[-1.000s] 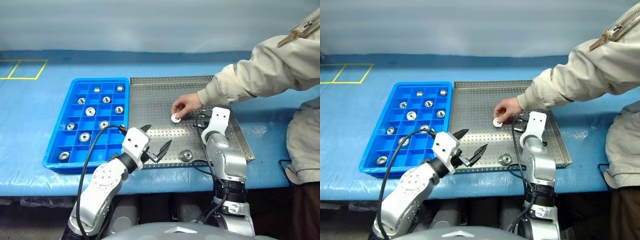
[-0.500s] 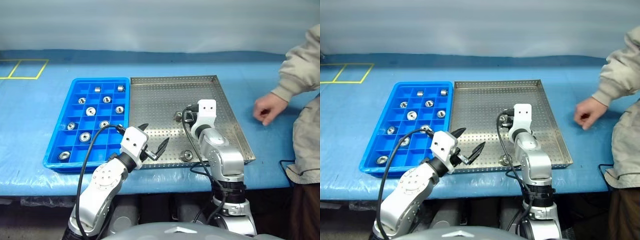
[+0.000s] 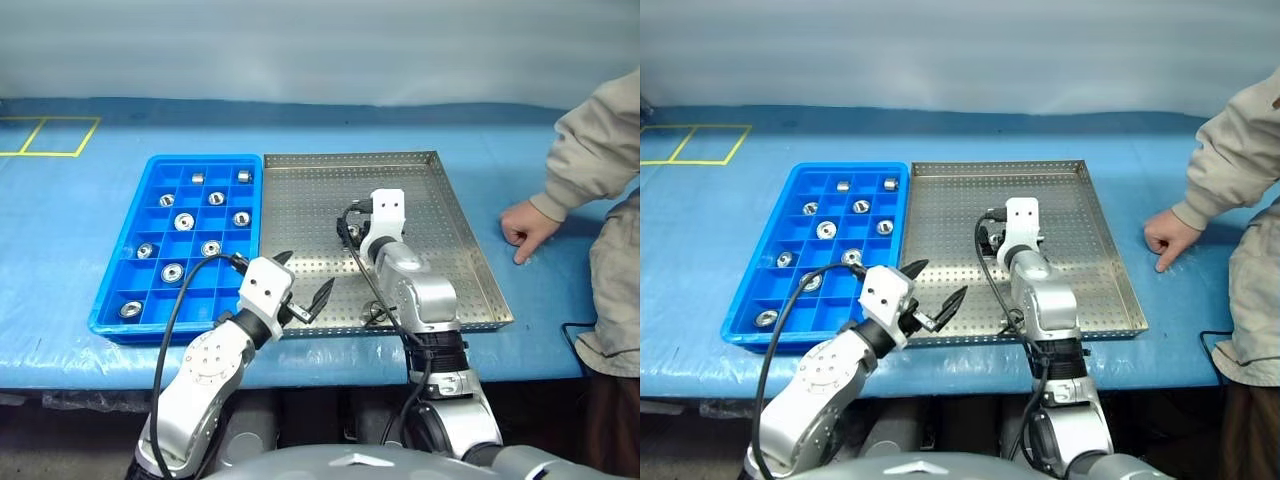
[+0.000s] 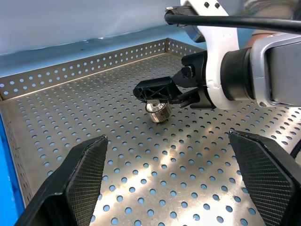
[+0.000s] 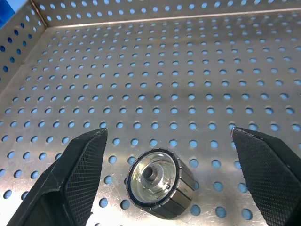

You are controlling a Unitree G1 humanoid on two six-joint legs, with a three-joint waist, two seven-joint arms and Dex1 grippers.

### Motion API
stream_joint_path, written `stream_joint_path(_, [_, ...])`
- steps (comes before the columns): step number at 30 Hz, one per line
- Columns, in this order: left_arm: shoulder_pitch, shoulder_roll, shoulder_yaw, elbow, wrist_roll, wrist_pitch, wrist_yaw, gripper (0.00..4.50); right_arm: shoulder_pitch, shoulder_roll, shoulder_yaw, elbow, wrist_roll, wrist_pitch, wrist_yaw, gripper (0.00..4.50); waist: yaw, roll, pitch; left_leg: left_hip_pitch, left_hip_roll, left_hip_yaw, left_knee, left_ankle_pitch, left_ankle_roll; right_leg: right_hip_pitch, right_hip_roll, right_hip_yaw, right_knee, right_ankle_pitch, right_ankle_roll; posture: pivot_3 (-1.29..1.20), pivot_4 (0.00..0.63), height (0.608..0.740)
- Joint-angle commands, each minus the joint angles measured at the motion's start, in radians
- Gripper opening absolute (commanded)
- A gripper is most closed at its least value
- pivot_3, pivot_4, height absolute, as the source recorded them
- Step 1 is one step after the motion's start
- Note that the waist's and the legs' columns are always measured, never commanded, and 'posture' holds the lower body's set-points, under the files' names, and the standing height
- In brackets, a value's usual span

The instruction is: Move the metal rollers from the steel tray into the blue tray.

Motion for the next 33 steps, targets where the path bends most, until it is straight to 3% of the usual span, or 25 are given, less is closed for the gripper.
stream_joint_path(1, [0.005,-0.001,0.006,-0.051,0.006,-0.020,0.008,4.50,-0.013,0.003,0.028,0.035,-0.010,-0.053,0.009,4.48,0.000,0.000,0.000,0.000,0.000,0.000,0.000,0.000,0.000,0.000,0.000,0.000,0.000,0.000,0.000,0.23,0.150,0.740])
stream_joint_path(5, [0.008,0.003,0.008,-0.057,0.006,-0.019,0.013,4.50,-0.005,0.000,0.034,0.086,-0.021,-0.077,0.002,4.48,0.002,0.000,0.000,0.000,0.000,0.000,0.000,0.000,0.000,0.000,0.000,0.000,0.000,0.000,0.000,0.24,0.150,0.740])
stream_joint_path(6, [0.009,0.004,0.010,-0.058,0.006,-0.019,0.015,4.50,-0.002,0.000,0.035,0.090,-0.022,-0.081,0.003,4.30,0.003,0.000,0.000,0.000,0.000,0.000,0.000,0.000,0.000,0.000,0.000,0.000,0.000,0.000,0.000,0.24,0.150,0.740])
stream_joint_path(9, [0.015,0.006,0.012,-0.061,0.007,-0.018,0.022,4.50,0.007,-0.001,0.036,0.085,-0.026,-0.081,0.002,3.54,0.003,0.000,0.000,0.000,0.000,0.000,0.000,0.000,0.000,0.000,0.000,0.000,0.000,0.000,0.000,0.24,0.150,0.740])
stream_joint_path(14, [0.026,0.003,0.020,-0.069,0.001,-0.011,0.028,4.50,0.016,-0.001,0.040,0.073,-0.028,-0.076,0.004,1.91,0.003,0.000,0.000,0.000,0.000,0.000,-0.001,0.000,0.000,0.000,0.000,0.000,0.000,0.000,0.000,0.25,0.150,0.740])
stream_joint_path(25, [0.100,-0.064,0.087,-0.100,0.042,-0.029,0.153,4.50,-0.037,-0.026,0.136,-0.118,-0.008,0.023,0.103,1.87,0.011,0.000,0.001,0.000,0.000,0.000,-0.001,0.000,0.000,-0.001,0.000,0.000,-0.001,0.000,0.000,0.33,0.150,0.740])
stream_joint_path(33, [0.206,-0.108,0.152,-0.151,0.078,-0.066,0.231,4.50,-0.088,0.022,0.274,-0.236,0.035,0.113,0.195,1.87,0.062,-0.001,0.001,0.000,0.000,-0.003,-0.005,0.000,0.000,-0.001,-0.001,-0.003,-0.001,0.000,0.000,0.41,0.150,0.740])
